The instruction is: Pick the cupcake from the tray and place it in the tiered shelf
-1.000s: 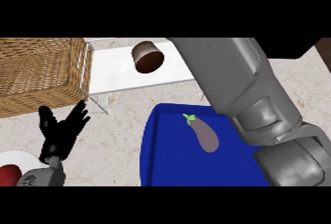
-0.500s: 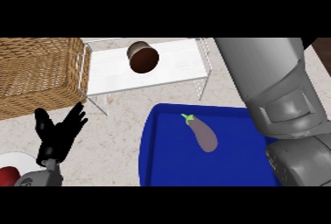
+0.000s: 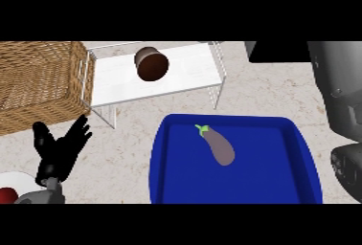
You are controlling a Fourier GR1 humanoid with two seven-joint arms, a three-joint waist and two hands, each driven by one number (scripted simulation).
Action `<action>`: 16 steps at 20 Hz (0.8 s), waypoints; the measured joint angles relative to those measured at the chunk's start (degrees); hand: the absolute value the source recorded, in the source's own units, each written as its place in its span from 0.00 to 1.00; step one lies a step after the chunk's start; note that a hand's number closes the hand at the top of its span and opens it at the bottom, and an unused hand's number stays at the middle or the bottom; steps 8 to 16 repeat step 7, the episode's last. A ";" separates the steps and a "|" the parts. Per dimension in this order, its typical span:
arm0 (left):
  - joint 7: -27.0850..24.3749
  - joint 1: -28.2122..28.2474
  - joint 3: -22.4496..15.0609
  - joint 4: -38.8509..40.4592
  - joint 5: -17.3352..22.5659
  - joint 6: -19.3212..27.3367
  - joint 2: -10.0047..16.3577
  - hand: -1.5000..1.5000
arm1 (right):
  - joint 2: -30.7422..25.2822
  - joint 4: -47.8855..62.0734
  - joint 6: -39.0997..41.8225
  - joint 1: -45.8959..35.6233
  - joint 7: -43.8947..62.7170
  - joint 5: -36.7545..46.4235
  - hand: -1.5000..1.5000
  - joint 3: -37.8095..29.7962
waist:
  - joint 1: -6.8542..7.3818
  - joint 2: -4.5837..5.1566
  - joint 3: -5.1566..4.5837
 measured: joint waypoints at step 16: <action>-0.56 1.23 -0.45 -1.15 -0.66 0.57 -0.74 0.50 | -7.14 -11.27 9.58 9.41 1.70 -6.35 0.00 -2.59 | -0.15 0.00 0.05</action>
